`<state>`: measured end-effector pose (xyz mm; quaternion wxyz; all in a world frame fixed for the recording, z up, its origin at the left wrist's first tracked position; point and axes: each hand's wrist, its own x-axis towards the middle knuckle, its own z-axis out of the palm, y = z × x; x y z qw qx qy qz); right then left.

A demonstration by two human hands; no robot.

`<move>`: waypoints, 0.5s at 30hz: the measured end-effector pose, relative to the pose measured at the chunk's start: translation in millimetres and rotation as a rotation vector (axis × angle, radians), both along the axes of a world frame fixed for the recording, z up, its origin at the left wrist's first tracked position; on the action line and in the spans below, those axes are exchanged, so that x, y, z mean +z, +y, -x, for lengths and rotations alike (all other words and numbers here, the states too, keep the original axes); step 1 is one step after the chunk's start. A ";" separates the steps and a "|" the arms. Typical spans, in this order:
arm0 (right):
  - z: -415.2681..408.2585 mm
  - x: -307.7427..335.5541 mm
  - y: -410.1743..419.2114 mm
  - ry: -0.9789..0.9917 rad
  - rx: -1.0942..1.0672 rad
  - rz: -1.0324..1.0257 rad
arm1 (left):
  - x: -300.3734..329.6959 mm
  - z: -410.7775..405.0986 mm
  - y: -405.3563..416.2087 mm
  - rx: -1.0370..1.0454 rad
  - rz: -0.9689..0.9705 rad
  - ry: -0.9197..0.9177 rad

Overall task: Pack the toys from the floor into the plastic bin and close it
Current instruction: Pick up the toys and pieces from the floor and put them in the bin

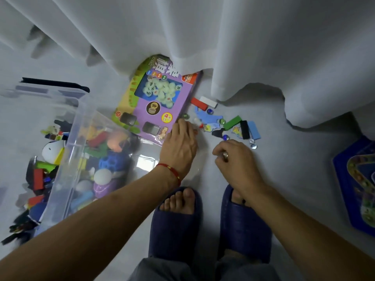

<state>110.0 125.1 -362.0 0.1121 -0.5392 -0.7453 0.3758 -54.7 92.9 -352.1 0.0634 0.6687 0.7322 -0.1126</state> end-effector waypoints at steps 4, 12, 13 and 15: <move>20.4 25.3 10.5 0.334 -0.496 0.425 | 6.0 -3.8 3.9 0.042 -0.030 -0.021; 57.0 20.4 38.0 -0.163 0.176 0.013 | 1.1 7.3 -15.4 0.055 0.011 -0.055; 61.6 15.5 42.9 -0.273 0.267 -0.065 | 1.5 7.2 -17.9 0.059 0.014 -0.063; 69.6 8.1 52.1 -0.382 0.390 -0.150 | 2.3 7.6 -22.0 0.077 0.018 -0.104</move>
